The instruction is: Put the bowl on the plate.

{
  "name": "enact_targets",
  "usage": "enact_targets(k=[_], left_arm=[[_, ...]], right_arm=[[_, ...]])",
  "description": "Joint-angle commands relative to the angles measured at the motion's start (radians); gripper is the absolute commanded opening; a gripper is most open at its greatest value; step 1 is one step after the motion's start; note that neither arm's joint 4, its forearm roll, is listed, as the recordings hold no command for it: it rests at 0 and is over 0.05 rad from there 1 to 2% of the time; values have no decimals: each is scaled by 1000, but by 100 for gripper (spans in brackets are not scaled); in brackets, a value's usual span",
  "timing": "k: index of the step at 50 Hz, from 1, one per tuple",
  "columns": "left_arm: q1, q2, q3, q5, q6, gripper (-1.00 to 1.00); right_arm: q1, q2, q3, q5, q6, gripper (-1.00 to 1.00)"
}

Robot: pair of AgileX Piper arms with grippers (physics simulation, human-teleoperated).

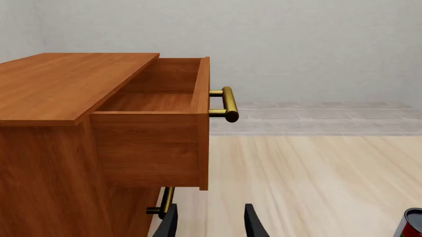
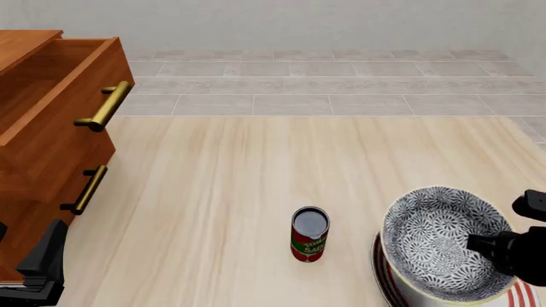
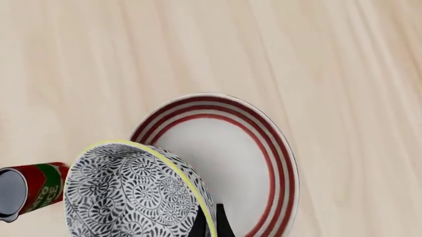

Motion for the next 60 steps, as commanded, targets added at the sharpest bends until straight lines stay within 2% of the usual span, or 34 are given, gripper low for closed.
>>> enact_targets(k=[1, 17, 32, 48, 49, 60], left_arm=[[0, 0, 0, 0, 0, 100], [0, 0, 0, 0, 0, 100], [0, 0, 0, 0, 0, 100], [0, 0, 0, 0, 0, 100], [0, 0, 0, 0, 0, 100], [0, 0, 0, 0, 0, 100]], right_arm=[[-28, -17, 55, -16, 10, -100], [-43, -21, 93, -33, 16, -100], [-46, 25, 120, -89, 14, -100], [-64, 24, 122, -87, 3, -100], [-68, 28, 115, -86, -5, 100], [-73, 49, 103, -94, -15, 100]])
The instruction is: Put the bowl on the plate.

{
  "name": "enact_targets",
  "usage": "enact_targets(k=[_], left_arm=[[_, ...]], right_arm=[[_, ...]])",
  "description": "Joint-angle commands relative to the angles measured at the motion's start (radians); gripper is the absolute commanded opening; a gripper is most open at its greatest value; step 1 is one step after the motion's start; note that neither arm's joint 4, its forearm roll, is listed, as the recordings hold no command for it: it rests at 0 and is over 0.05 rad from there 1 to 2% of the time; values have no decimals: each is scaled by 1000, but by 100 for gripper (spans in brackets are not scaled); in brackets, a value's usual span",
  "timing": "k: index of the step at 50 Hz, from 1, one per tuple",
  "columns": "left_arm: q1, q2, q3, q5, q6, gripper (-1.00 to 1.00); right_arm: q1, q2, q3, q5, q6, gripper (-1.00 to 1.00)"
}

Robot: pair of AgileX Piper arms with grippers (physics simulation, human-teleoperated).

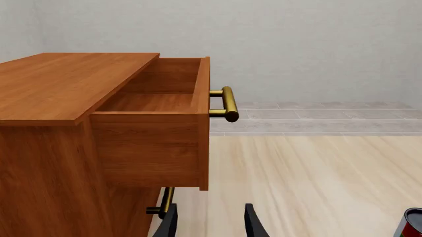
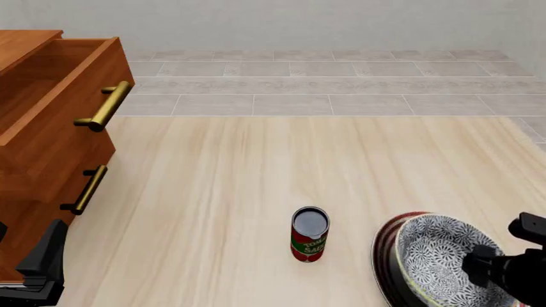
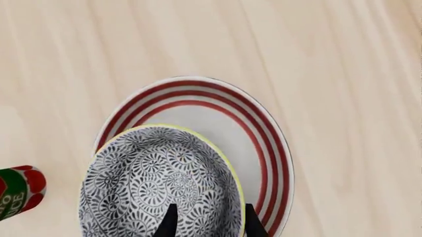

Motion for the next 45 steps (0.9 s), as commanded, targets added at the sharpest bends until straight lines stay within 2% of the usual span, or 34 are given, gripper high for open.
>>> enact_targets(k=[1, 12, 22, 30, 34, 36, 45], left_arm=[[0, 0, 0, 0, 0, 100], [0, 0, 0, 0, 0, 100], [0, 0, 0, 0, 0, 100], [0, 0, 0, 0, 0, 100], [0, 0, 0, 0, 0, 100], [0, 0, 0, 0, 0, 100], [0, 0, 0, 0, 0, 100]], right_arm=[[-8, 17, -15, -6, -11, 100], [-8, 28, -22, -12, -11, 100], [-18, 4, -52, 26, -22, 100], [-32, -20, -141, 94, -49, 100], [-44, -24, -194, 122, -85, 100], [-32, -30, -230, 144, -78, 100], [-36, -24, -344, 198, -115, 100]])
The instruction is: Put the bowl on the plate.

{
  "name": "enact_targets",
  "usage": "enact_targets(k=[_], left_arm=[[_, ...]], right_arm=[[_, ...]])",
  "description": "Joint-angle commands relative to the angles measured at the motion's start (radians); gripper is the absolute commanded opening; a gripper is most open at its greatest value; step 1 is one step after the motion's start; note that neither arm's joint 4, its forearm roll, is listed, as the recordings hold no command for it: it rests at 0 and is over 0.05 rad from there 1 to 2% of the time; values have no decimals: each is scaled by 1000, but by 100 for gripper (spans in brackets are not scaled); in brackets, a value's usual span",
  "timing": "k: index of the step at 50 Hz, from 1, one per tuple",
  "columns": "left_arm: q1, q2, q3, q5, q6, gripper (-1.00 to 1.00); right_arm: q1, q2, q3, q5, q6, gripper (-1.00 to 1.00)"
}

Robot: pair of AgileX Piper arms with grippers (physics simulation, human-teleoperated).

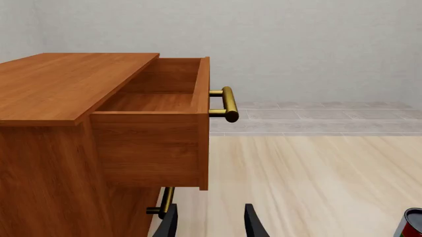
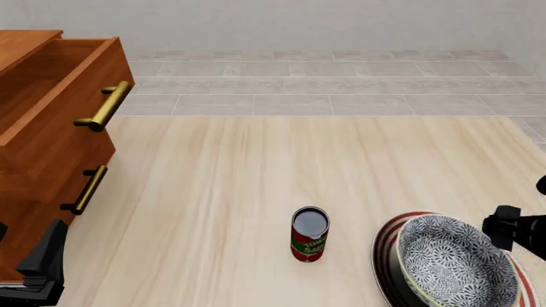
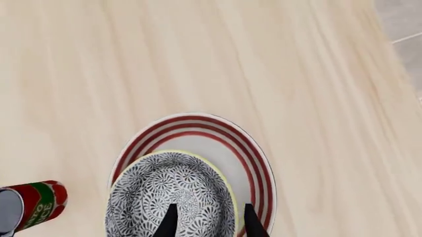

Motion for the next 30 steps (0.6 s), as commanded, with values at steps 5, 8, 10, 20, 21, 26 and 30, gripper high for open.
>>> enact_targets(k=[5, 8, 10, 20, 21, 26, 30], left_arm=[[0, 0, 0, 0, 0, 100], [0, 0, 0, 0, 0, 100], [0, 0, 0, 0, 0, 100], [0, 0, 0, 0, 0, 100], [0, 0, 0, 0, 0, 100], [0, 0, 0, 0, 0, 100], [0, 0, 0, 0, 0, 100]], right_arm=[[-1, -11, -181, 103, -53, 100], [-3, -13, -222, 127, -65, 100], [-3, -14, -238, 136, -71, 100], [15, -16, -356, 197, -101, 100], [15, -15, -356, 197, -101, 100], [35, 1, -423, 215, -108, 100], [56, 9, -463, 226, -109, 100]])
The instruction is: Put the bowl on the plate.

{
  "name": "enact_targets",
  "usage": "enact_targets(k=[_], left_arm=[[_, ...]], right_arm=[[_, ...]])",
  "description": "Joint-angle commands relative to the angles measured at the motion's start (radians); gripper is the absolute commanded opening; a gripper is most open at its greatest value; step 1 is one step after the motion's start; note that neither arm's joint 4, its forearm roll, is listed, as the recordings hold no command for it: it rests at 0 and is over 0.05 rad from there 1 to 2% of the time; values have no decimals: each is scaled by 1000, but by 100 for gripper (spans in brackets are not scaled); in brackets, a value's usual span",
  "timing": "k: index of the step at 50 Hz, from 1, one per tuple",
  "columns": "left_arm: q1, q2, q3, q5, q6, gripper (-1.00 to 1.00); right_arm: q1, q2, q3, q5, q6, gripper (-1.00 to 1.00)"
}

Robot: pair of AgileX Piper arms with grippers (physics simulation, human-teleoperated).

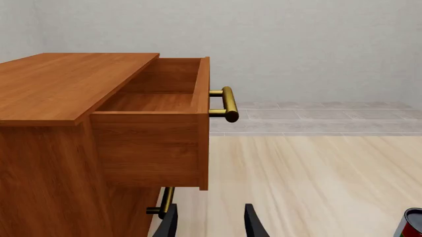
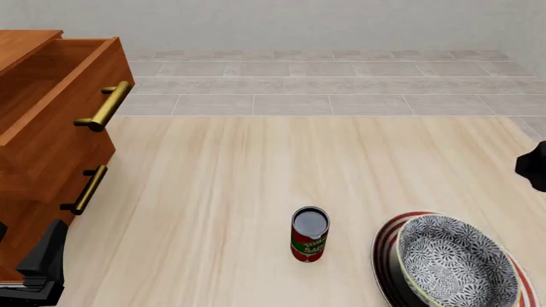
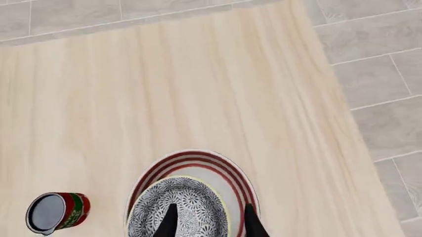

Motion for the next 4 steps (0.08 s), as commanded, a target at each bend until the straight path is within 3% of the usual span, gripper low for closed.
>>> enact_targets(k=[1, 4], left_arm=[[0, 0, 0, 0, 0, 100], [0, 0, 0, 0, 0, 100]], right_arm=[[41, 19, -123, 45, -19, 100], [50, 21, -140, 54, -17, 100]])
